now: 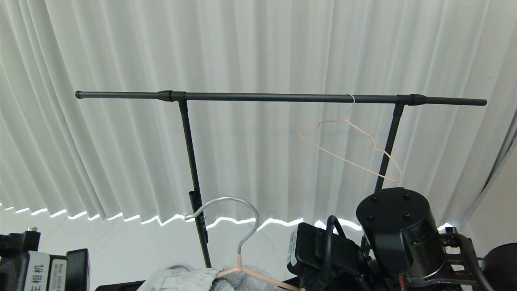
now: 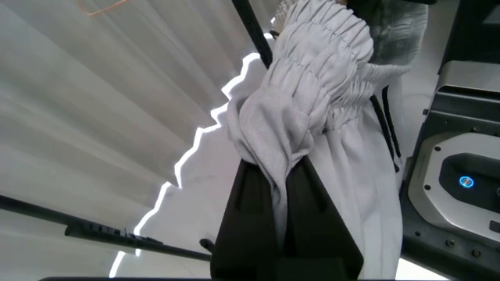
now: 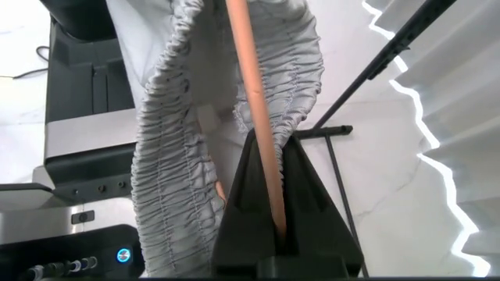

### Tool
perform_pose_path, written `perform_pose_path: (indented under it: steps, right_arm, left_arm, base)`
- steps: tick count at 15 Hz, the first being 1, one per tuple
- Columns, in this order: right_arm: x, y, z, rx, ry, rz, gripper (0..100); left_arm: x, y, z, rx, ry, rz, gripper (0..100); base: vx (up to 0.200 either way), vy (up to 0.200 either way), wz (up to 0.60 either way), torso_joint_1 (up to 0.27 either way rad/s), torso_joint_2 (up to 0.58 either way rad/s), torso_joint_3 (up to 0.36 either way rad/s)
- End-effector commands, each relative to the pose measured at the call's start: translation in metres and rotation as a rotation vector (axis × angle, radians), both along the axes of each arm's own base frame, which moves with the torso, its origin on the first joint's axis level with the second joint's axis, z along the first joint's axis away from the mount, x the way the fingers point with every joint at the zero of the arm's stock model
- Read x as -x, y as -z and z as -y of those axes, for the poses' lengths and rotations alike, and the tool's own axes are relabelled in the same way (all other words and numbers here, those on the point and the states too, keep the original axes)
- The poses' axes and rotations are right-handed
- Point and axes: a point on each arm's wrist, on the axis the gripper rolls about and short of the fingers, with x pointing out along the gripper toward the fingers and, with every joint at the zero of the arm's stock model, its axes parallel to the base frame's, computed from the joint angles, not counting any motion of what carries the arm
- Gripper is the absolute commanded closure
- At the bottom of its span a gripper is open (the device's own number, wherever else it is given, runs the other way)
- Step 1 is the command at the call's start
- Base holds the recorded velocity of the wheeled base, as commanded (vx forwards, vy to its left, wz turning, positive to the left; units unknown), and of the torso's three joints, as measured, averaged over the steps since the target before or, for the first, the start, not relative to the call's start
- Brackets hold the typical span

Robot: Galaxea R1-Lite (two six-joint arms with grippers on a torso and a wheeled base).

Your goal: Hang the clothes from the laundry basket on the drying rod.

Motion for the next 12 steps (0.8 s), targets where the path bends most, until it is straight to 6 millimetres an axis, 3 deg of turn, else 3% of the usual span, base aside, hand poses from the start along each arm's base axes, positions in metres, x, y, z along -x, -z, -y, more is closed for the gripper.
perform_pose_path:
  steps: [1,4,8,9,12]
  right_arm:
    - [0.0,-0.002,0.0,-0.005,0.001,0.004,100]
    - [-0.001,-0.01,0.004,-0.022,0.005,0.04,100]
    - [-0.014,-0.028,0.036,0.013,0.073,0.103,100]
    - [-0.014,-0.028,0.036,0.013,0.073,0.103,100]
    - [-0.03,-0.042,0.062,-0.017,0.179,0.157,100]
  left_arm:
    - [0.0,0.0,0.0,-0.001,0.0,0.0,0]
    - [0.0,0.002,-0.001,-0.009,-0.01,0.002,0]
    - [-0.002,0.001,-0.003,-0.001,-0.041,-0.002,0]
    - [-0.002,0.001,-0.003,-0.001,-0.041,-0.002,0]
    - [-0.009,0.01,-0.013,-0.025,-0.154,-0.029,0]
  base:
    - [0.0,0.0,0.0,0.0,0.0,0.0]
    - [0.0,0.0,0.0,0.0,0.0,0.0]
    - [0.0,0.0,0.0,0.0,0.0,0.0]
    - [0.0,0.0,0.0,0.0,0.0,0.0]
    - [0.0,0.0,0.0,0.0,0.0,0.0]
